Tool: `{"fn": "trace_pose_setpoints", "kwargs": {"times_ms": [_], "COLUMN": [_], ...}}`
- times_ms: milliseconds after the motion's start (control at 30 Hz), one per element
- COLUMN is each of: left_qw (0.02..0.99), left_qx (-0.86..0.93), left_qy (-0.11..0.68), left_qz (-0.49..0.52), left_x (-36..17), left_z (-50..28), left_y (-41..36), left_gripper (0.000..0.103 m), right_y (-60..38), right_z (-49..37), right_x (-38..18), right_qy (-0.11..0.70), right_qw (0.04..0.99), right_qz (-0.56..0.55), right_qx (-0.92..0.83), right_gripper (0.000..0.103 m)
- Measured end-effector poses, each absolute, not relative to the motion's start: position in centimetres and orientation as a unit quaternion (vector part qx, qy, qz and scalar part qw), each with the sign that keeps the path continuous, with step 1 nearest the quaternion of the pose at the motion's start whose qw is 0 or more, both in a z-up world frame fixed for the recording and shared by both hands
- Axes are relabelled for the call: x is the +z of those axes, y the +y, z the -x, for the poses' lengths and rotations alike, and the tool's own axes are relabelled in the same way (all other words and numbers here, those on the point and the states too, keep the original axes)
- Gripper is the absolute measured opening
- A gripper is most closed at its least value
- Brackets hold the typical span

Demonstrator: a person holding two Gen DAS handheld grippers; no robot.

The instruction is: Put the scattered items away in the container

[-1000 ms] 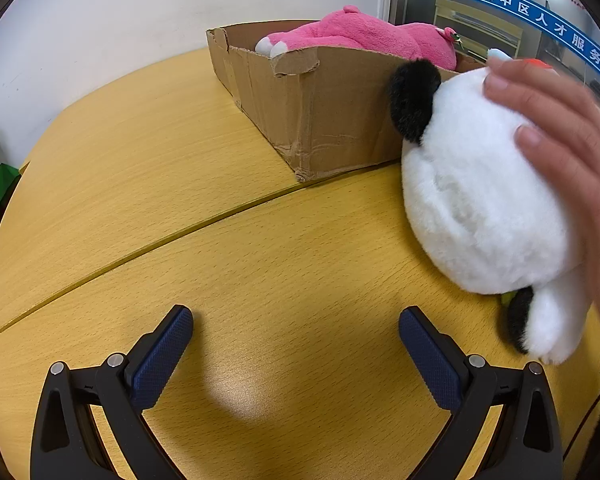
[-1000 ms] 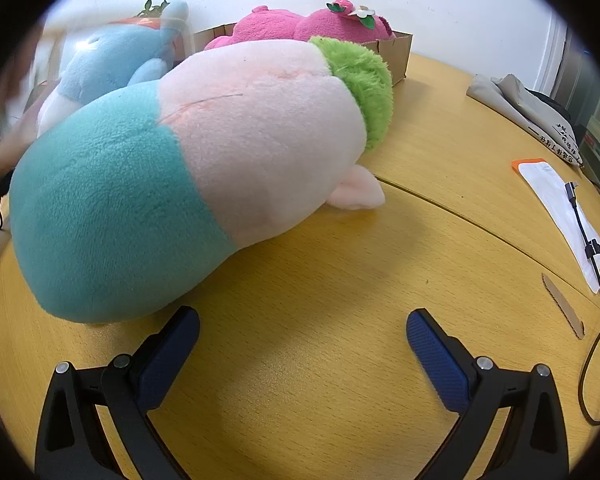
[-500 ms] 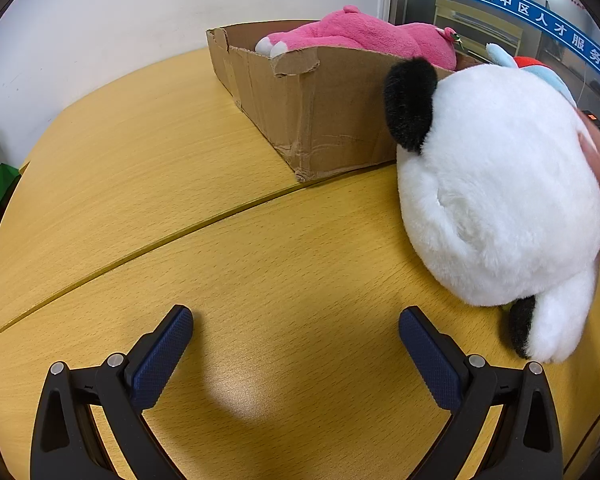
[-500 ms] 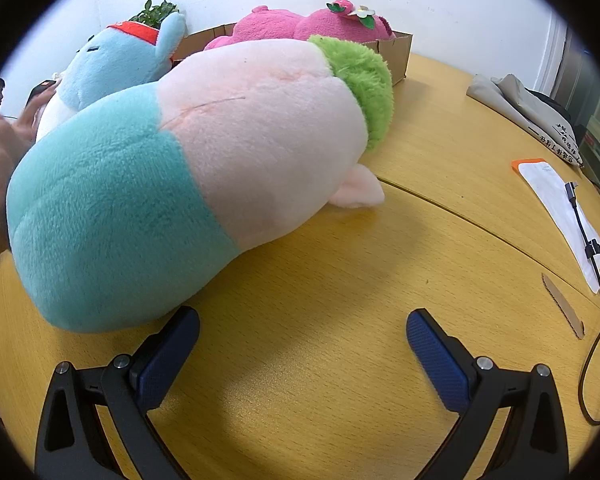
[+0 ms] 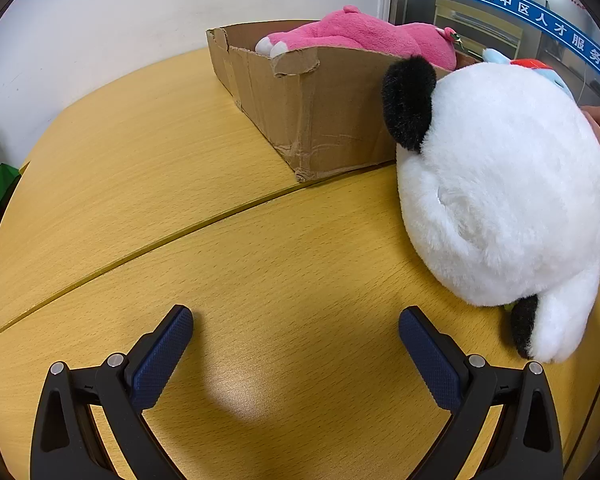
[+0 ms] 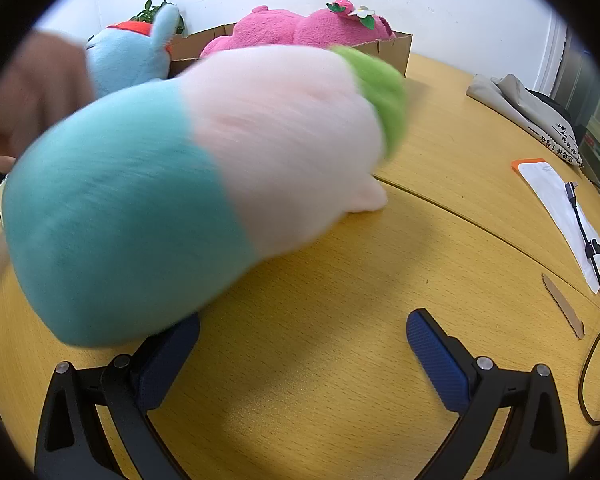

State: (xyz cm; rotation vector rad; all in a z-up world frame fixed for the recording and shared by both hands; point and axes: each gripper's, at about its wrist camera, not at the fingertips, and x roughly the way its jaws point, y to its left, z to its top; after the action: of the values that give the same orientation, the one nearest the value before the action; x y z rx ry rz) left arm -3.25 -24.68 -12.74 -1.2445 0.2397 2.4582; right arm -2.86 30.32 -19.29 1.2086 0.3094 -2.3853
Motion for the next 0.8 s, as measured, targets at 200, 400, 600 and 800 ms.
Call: {"fn": "trace_pose_setpoints", "kwargs": {"times_ms": [200,400,600,800], "left_qw": [0.187,0.187,0.187,0.187], "left_qx": [0.873,0.873,0.873,0.873], "left_qy": [0.085,0.085,0.085,0.085], "left_qz": [0.442,0.442,0.442,0.442], "left_x": [-12.88,-12.88,-12.81,-12.80], "left_z": [3.18,3.18,3.09,3.09], "left_y": [-24.85,-24.84,-24.84,-24.83], "left_gripper": [0.103,0.103,0.103,0.103], "right_y": [30.33,30.34,30.34,30.34], "right_z": [2.85,2.85,2.85,2.85], "right_x": [-19.30,-19.31,-19.32,-19.33], "right_qy": [0.112,0.112,0.112,0.112], "right_qw": [0.223,0.223,0.223,0.223], "right_qz": [-0.438,-0.438,-0.438,-0.438], "right_qx": [-0.864,-0.864,-0.864,-0.864], "right_gripper": [0.103,0.103,0.103,0.103]}}
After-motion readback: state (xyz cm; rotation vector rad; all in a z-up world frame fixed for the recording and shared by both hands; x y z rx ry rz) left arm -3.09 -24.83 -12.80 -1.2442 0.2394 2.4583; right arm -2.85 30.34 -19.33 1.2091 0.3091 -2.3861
